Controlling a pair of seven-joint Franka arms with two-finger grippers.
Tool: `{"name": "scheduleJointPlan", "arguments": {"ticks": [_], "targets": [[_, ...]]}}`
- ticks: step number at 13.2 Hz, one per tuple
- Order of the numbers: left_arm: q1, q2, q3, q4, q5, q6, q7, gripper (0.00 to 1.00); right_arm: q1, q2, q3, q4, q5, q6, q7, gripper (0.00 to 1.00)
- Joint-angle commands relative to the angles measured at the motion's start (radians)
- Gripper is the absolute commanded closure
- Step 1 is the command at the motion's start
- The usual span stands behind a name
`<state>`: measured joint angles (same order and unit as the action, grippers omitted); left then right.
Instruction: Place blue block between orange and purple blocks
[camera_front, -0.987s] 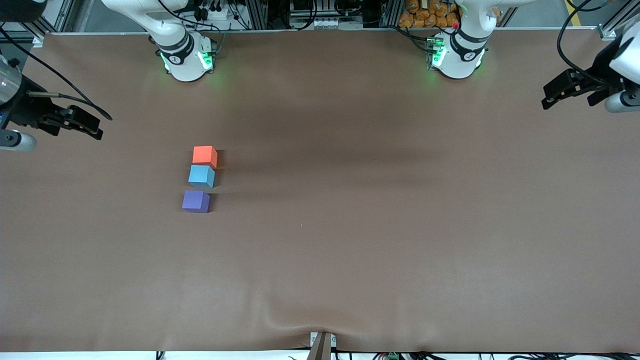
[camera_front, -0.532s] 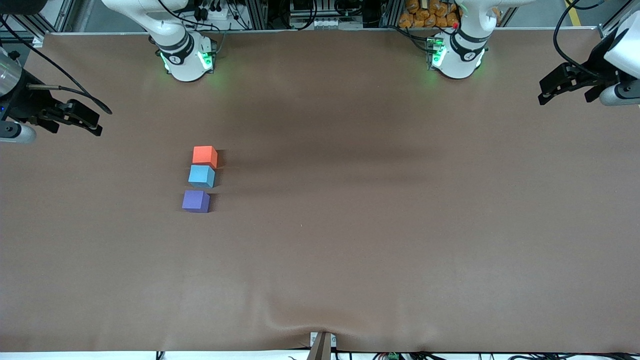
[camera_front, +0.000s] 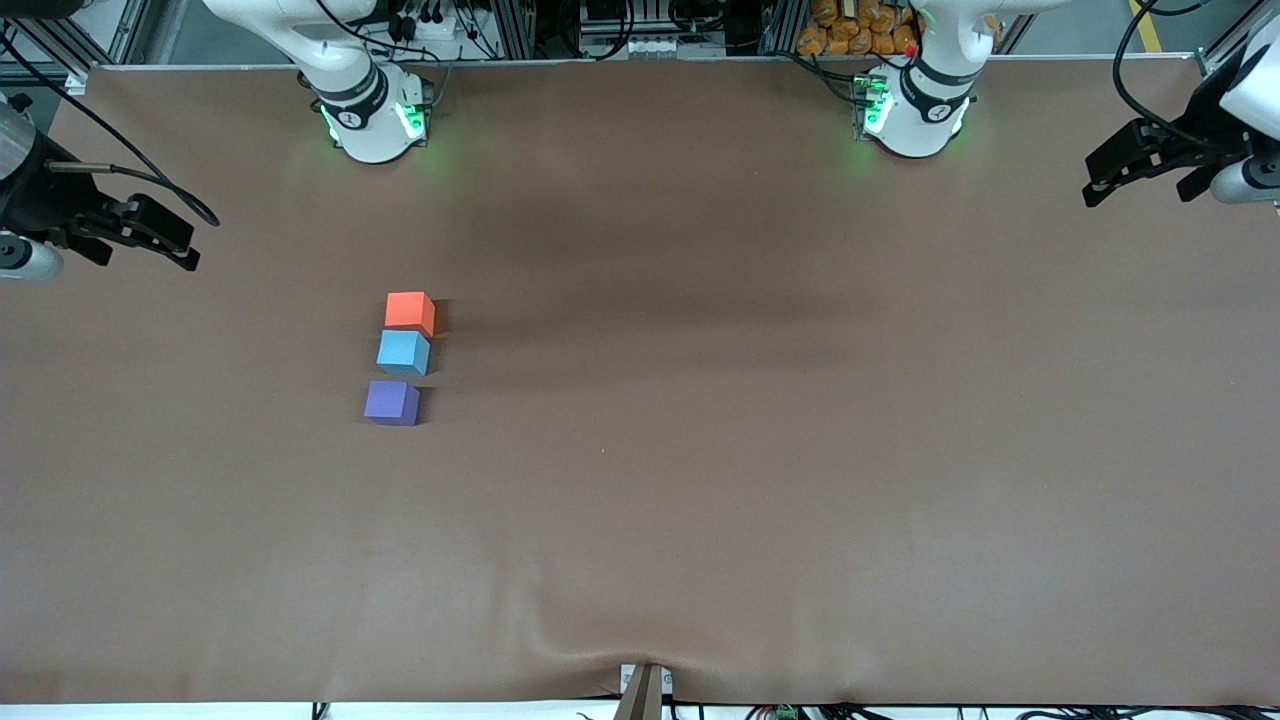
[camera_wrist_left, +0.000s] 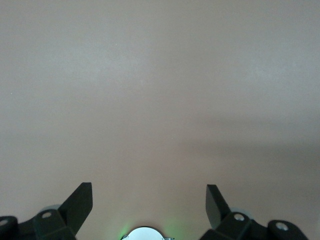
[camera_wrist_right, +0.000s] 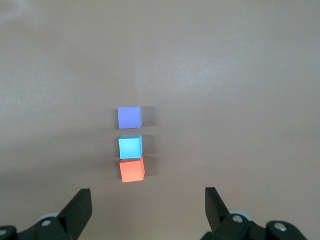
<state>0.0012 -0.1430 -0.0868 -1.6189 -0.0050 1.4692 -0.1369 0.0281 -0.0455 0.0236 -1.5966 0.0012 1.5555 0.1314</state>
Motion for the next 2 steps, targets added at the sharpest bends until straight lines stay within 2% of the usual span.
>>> {"name": "scheduleJointPlan", "arguments": {"ticks": [1,2], "targets": [[0.006,-0.001,-0.008,0.019,0.004,-0.015,0.007,0.0,-0.013,-0.013,0.012,0.0,0.002,-0.006,-0.012,0.0],[0.006,-0.001,-0.008,0.02,0.004,-0.023,0.007,0.0,-0.013,-0.013,0.012,0.0,0.002,-0.005,-0.012,0.0]]}}
